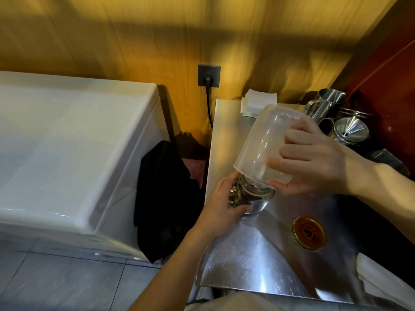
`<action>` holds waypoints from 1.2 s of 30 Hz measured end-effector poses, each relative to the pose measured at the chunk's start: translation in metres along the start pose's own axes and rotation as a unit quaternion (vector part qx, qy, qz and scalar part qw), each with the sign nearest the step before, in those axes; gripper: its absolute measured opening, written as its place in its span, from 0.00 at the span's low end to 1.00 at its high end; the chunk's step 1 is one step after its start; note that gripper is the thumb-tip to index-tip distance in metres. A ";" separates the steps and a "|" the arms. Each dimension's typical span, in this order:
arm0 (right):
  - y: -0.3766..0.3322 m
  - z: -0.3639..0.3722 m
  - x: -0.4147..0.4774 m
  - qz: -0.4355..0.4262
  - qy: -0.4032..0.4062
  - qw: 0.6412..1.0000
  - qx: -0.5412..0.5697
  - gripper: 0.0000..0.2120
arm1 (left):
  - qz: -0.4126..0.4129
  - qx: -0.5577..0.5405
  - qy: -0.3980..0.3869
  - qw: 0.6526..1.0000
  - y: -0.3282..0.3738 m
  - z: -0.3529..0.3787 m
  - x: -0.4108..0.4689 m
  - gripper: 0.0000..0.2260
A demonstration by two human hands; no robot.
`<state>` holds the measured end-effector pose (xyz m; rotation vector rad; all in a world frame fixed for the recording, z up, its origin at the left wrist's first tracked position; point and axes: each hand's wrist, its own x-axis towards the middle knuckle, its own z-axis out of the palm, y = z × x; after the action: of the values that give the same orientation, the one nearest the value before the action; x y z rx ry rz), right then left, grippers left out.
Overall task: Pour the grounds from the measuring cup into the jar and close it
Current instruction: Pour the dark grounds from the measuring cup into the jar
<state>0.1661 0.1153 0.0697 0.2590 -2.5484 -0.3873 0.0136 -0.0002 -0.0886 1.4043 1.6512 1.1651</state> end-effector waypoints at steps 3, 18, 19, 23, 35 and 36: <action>-0.001 0.000 -0.002 0.006 0.007 1.000 0.009 0.12 | -0.002 0.005 0.002 1.000 -0.002 0.000 -0.001 0.34; -0.006 -0.020 0.000 0.073 -0.012 0.995 0.066 0.14 | -0.017 0.004 -0.015 1.000 0.001 0.000 -0.006 0.37; -0.006 -0.021 0.000 0.083 -0.008 0.994 0.072 0.14 | -0.016 0.003 -0.016 1.000 0.001 0.000 -0.006 0.38; -0.009 -0.021 -0.003 0.099 -0.006 0.991 0.087 0.13 | -0.016 0.004 -0.013 1.000 0.004 0.000 -0.007 0.38; -0.020 0.000 -0.028 0.500 0.180 0.814 0.235 0.08 | -0.023 -0.009 -0.023 0.999 0.006 -0.001 -0.005 0.40; -0.019 0.003 -0.031 0.549 0.203 0.764 0.269 0.07 | -0.026 -0.023 -0.028 0.999 0.006 -0.001 -0.004 0.40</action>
<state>0.1921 0.1058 0.0461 -0.8496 -1.8759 0.7750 0.0155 -0.0047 -0.0831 1.3445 1.6035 1.1180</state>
